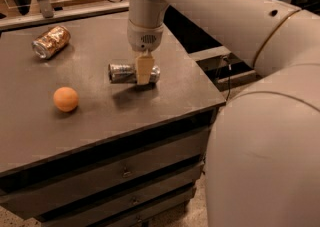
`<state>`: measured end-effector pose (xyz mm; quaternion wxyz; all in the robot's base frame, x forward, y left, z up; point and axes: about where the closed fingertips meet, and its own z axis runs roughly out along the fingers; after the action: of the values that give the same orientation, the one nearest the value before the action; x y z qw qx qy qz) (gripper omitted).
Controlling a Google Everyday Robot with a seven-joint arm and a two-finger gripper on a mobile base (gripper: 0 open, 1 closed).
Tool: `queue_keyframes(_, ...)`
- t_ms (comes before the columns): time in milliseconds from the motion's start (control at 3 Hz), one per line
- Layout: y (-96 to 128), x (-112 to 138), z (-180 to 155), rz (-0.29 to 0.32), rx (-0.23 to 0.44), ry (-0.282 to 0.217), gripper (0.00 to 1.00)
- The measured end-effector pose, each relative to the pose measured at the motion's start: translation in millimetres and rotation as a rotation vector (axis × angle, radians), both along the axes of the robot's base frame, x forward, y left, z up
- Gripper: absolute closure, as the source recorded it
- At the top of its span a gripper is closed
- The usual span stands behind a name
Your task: Knock redbull can over
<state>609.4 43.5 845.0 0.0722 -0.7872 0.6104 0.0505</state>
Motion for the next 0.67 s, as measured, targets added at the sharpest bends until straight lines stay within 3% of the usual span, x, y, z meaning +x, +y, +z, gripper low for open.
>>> queue_keyframes(667,10.6,-5.4,-0.9,-0.033,0.008,-0.016,0.60)
